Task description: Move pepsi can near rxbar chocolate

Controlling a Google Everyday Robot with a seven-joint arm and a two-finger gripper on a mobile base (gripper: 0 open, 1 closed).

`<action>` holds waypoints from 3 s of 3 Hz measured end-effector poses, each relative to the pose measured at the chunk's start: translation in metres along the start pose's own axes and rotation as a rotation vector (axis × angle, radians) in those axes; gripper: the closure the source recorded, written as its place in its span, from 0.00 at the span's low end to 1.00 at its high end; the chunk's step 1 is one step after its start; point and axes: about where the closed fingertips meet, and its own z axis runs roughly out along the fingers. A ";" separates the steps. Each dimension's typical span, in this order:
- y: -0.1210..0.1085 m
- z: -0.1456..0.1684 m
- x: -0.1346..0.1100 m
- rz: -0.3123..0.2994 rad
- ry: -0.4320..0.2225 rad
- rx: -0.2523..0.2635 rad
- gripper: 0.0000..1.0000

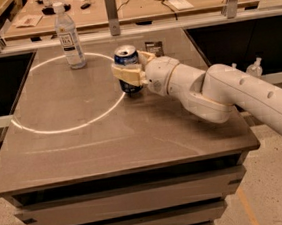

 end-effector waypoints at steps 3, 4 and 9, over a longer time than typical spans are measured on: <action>-0.043 -0.019 0.015 -0.038 0.040 0.089 1.00; -0.066 -0.031 0.018 -0.067 0.066 0.145 1.00; -0.138 -0.087 0.017 -0.141 0.142 0.339 1.00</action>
Offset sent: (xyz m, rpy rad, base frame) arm 0.0227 -0.0405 -0.0222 -0.0507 0.0077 -0.0707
